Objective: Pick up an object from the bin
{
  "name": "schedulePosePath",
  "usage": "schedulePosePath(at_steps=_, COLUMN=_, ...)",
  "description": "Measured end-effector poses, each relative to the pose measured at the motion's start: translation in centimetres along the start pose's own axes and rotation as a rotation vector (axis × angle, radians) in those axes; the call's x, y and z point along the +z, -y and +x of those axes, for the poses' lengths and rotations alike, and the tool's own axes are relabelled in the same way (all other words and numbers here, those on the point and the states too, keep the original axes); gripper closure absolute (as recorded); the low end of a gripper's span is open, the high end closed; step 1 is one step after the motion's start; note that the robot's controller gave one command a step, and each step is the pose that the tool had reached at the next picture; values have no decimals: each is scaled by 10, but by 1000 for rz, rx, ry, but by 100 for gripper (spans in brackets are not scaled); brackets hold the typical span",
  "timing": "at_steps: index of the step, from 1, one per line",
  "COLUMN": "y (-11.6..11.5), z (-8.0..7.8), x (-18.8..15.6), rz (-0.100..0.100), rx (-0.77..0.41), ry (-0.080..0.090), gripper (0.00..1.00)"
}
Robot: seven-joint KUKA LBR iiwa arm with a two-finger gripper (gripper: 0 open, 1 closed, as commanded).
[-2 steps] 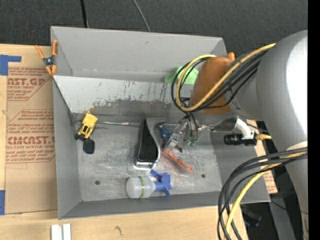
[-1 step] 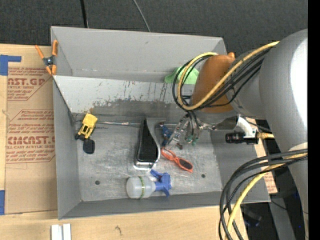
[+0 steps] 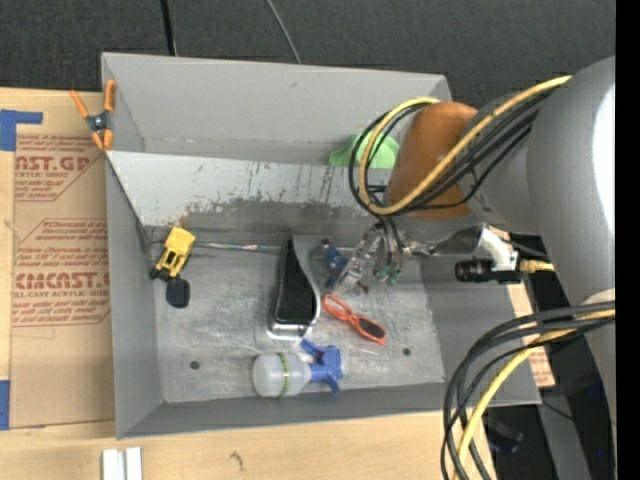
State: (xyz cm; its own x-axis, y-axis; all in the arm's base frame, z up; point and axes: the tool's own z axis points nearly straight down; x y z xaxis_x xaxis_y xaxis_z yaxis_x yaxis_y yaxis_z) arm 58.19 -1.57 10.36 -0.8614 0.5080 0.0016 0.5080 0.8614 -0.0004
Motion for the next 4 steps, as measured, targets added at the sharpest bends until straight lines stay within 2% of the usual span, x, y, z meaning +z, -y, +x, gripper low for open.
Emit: schedulePosePath(at_steps=4, y=0, z=0, x=-30, rz=0, rx=0, ry=0, gripper=100)
